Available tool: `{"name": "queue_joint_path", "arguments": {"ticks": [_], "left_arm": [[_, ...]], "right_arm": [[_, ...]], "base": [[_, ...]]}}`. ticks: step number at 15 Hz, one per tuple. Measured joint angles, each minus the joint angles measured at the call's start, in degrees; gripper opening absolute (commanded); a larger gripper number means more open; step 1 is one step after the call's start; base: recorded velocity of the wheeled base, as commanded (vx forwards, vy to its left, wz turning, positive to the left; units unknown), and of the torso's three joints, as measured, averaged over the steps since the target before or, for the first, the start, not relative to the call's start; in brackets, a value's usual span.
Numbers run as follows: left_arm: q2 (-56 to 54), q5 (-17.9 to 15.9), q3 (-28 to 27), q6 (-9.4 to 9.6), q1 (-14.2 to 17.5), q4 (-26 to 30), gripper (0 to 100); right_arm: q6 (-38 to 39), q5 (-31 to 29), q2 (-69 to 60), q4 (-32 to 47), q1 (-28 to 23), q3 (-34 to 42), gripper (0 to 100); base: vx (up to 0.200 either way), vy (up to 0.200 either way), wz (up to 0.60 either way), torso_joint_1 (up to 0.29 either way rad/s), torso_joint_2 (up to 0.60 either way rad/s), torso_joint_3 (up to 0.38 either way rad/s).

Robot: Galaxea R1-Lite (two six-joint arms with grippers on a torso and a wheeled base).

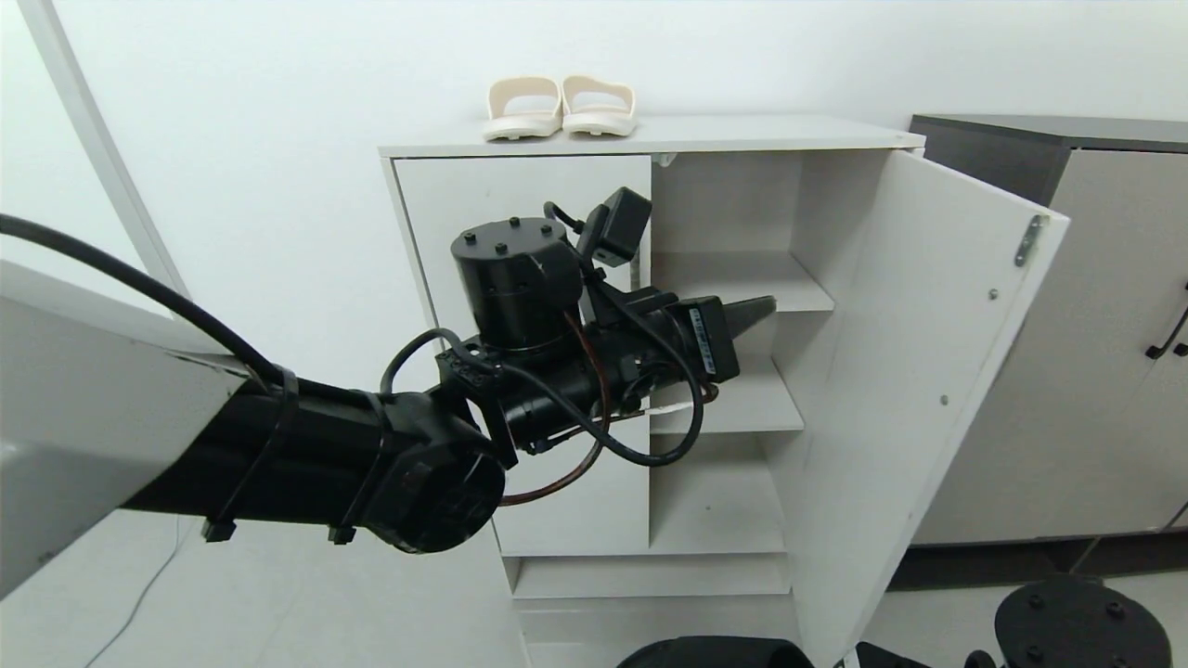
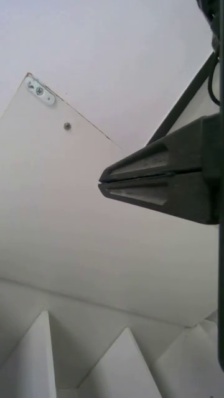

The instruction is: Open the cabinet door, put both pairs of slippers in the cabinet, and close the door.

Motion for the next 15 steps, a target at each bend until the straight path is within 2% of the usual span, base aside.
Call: {"name": "queue_joint_path", "arguments": {"ticks": [7,11,12,15], "left_arm": [[0.09,0.11,0.66,-0.15,1.0,-0.82,0],[-2.93,0.4,5.4,-0.12,3.07,-0.78,0],[-4.83,0.6,7.19,-0.09,3.73,-0.67,0],[-15.49,2.9,15.04,0.07,6.95,2.17,0]], "right_arm": [[-0.06,0.05,0.06,-0.06,-0.06,0.09,0],[0.0,-1.54,0.94,-0.77,-0.38,-1.38,0],[0.38,-3.89,1.61,-0.88,-0.8,-2.34,0],[7.57,-20.57,4.89,-1.04,-1.85,-8.85,0]], "base": [[0.0,0.0,0.0,0.0,0.0,0.0],[0.0,0.0,0.0,0.0,0.0,0.0],[0.0,0.0,0.0,0.0,0.0,0.0],[0.0,0.0,0.0,0.0,0.0,0.0]]}}
